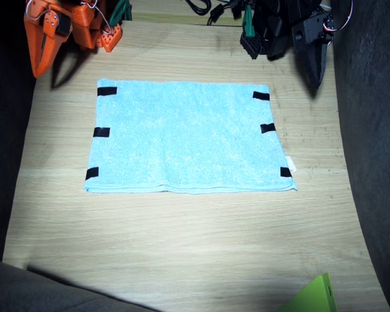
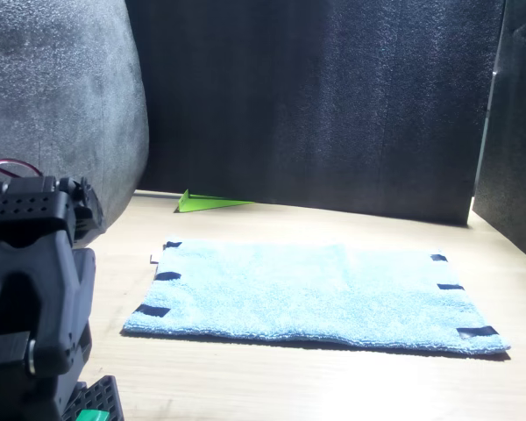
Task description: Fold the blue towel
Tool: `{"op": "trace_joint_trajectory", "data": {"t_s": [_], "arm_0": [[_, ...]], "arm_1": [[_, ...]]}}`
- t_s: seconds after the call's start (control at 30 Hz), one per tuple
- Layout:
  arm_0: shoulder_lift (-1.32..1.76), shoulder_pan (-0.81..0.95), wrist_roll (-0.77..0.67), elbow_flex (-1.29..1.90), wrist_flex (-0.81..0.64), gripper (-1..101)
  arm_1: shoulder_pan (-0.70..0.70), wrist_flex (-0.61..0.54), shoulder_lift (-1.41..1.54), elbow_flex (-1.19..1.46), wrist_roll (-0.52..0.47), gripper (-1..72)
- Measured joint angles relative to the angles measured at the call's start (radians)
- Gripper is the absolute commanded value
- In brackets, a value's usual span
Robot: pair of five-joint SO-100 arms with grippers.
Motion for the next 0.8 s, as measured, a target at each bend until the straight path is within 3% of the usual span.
{"op": "trace_joint_trajectory", "data": {"t_s": [0.23, 0.8], "arm_0": [[0.0, -0.061, 0.069, 0.003, -0.031, 0], [0.0, -0.098, 0.081, 0.006, -0.038, 0]], "arm_1": [[0.12, -0.014, -0.002, 0.0, 0.005, 0.0], [0.193, -0.032, -0.003, 0.0, 0.005, 0.1]]}}
